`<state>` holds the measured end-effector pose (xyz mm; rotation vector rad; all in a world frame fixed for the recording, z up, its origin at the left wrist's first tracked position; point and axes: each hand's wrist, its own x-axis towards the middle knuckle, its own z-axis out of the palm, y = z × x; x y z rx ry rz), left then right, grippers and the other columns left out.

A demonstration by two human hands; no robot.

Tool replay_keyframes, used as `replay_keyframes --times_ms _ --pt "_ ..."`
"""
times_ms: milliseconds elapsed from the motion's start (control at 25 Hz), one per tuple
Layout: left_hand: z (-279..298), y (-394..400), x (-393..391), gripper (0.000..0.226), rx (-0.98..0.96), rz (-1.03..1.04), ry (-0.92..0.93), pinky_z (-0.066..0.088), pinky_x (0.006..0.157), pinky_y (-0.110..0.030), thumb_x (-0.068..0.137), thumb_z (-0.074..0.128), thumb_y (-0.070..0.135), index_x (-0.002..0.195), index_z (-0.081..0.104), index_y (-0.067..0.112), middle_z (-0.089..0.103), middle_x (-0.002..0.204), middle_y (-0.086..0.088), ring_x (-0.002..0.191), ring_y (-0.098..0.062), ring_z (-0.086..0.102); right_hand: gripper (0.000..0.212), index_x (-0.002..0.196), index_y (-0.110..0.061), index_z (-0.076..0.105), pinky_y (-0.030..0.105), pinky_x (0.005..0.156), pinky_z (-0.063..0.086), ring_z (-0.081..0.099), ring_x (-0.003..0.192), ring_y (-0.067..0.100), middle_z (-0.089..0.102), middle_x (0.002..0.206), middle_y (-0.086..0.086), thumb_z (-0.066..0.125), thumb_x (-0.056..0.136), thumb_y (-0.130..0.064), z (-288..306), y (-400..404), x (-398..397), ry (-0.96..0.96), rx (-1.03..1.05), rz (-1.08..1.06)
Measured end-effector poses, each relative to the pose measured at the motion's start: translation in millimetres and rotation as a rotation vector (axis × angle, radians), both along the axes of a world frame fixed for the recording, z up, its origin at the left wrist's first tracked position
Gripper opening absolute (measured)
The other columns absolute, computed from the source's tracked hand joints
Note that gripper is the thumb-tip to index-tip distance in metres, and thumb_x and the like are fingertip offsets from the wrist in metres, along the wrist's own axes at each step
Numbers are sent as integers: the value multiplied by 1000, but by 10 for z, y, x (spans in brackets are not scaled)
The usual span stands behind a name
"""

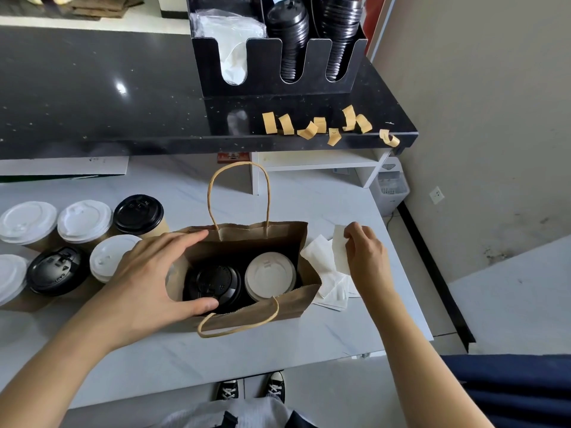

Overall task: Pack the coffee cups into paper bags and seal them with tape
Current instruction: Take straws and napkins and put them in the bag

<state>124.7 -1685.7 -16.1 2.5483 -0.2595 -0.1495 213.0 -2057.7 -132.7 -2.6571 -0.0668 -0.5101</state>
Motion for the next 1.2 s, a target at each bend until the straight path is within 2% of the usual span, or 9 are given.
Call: replay_keyframes --times_ms 160,280,440,560,640,800,880,1000,1200 --pt "3 9 -7 102 7 -6 -3 27 111 -29 56 63 85 148 38 49 32 139 45 134 4 30 18 81 -5 71 39 68 46 58 73 35 67 91 14 57 77 7 -147 191 -6 -140 -163 160" --pt "7 9 1 101 5 -7 -7 27 111 -29 56 63 85 148 38 49 34 138 44 134 3 31 20 86 -3 73 44 67 59 64 82 35 69 95 15 66 70 6 -307 497 -301 -57 -253 238" --pt "-17 18 1 101 -1 -10 2 30 112 -32 57 63 85 149 37 50 36 141 41 134 0 32 62 94 -6 57 37 62 62 48 87 22 68 83 12 95 46 0 -341 660 -541 146 -154 123" --pt "-24 20 7 100 -6 -3 6 35 109 -35 57 63 84 148 37 51 35 139 41 124 -2 36 9 72 -3 60 37 50 57 59 61 29 59 65 11 65 69 4 -259 629 -561 91 -222 101" --pt "-24 21 8 100 -10 -2 5 36 108 -36 57 62 84 148 37 51 34 138 43 120 -1 36 28 62 -5 59 35 45 51 54 48 28 53 59 8 33 71 -1 -250 578 -535 91 -282 122" --pt "-40 36 12 99 -5 -4 -3 35 111 -37 58 63 84 148 37 51 37 140 40 131 -3 35 40 72 -5 64 38 53 48 52 52 30 53 65 8 25 75 -7 -349 507 -521 117 -307 90" --pt "-50 44 11 100 -4 2 -4 33 112 -35 58 62 84 148 37 50 38 141 37 133 -4 34 32 76 -7 58 41 57 46 50 55 33 52 67 9 28 85 -13 -316 484 -475 147 -238 -31" --pt "-56 42 14 100 4 1 -9 30 112 -32 58 62 84 149 37 49 39 142 34 135 -3 33 15 78 -7 52 43 60 47 52 60 33 51 70 10 54 92 -10 -258 442 -374 178 -154 -129" --pt "-64 39 19 100 13 -1 -8 30 113 -33 58 62 84 149 36 50 38 144 34 137 -4 33 8 88 -7 65 38 70 45 60 75 37 64 80 14 69 94 -11 -230 418 -338 291 3 -51"
